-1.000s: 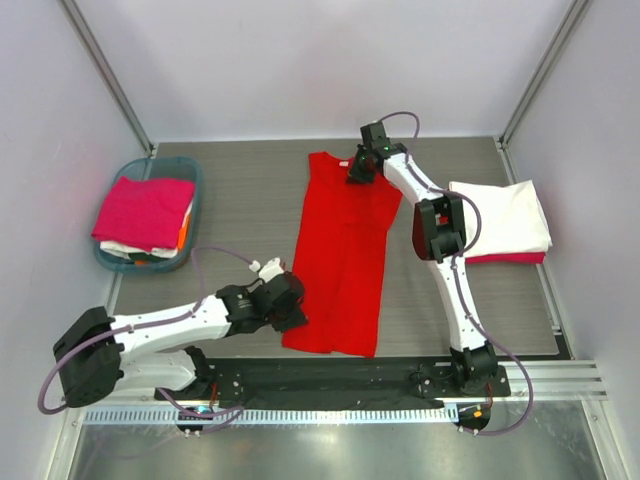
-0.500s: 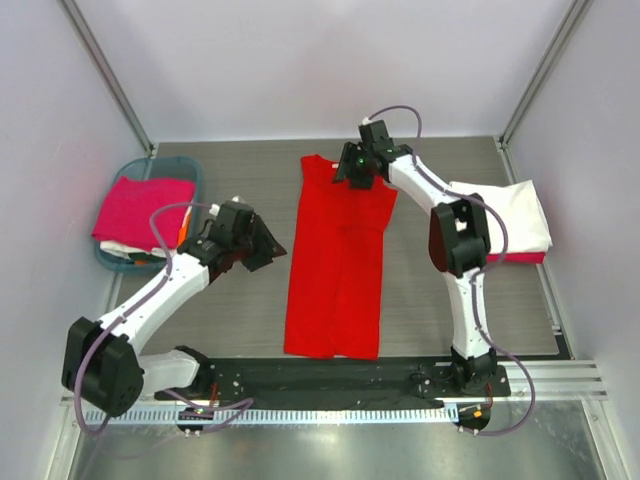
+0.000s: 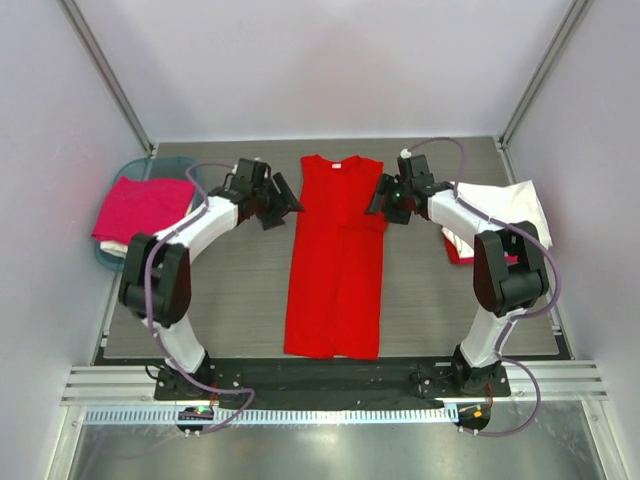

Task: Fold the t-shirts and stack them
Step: Fold the tshirt

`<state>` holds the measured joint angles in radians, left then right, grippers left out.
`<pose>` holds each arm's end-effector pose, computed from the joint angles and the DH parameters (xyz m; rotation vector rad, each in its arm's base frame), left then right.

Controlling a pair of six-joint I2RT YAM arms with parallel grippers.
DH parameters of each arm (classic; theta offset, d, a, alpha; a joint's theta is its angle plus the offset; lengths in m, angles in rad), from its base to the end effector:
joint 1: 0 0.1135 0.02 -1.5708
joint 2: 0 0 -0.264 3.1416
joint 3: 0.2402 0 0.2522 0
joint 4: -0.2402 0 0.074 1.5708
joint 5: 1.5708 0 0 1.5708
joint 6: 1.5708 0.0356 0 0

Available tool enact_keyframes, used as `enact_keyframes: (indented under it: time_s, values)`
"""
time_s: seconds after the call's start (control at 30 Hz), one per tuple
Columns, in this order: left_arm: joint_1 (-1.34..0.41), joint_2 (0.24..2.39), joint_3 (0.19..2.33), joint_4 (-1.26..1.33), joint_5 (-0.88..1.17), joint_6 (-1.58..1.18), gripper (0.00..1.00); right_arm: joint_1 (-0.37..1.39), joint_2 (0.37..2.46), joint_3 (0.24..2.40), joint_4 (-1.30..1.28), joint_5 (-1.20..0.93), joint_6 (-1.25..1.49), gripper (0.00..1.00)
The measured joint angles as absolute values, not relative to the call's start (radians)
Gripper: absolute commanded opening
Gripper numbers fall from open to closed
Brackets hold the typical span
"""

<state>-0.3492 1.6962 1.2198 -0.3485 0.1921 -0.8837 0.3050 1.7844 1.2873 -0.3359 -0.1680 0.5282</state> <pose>0.3474 -0.1337 0.2364 -0.5764 2.4667 -0.7716 0.3733 0.1238 0.2267 0.1953 2.4645 0.5768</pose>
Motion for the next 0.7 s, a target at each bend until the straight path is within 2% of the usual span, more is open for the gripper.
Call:
enact_keyframes:
  time_s: [0.1,0.23,0.33,0.5,0.7]
  values:
    - [-0.335,1.829,1.322,-0.311,0.214,-0.868,0.67,0.266,1.797,1.257,-0.337,-0.168,0.528,0.64]
    - [-0.308,2.008,1.473,-0.295,0.24,-0.852,0.57,0.236,1.839,1.266,-0.304,-0.176,0.528,0.63]
    - [-0.286,2.128,1.599,-0.298,0.26,-0.849,0.53,0.224,1.894,1.29,-0.293,-0.184,0.528,0.62]
    - [-0.268,2.301,1.811,-0.311,0.284,-0.841,0.53,0.204,1.975,1.326,-0.284,-0.198,0.529,0.62]
    - [-0.26,2.467,2.014,-0.318,0.335,-0.851,0.45,0.181,2.025,1.372,-0.281,-0.224,0.529,0.6]
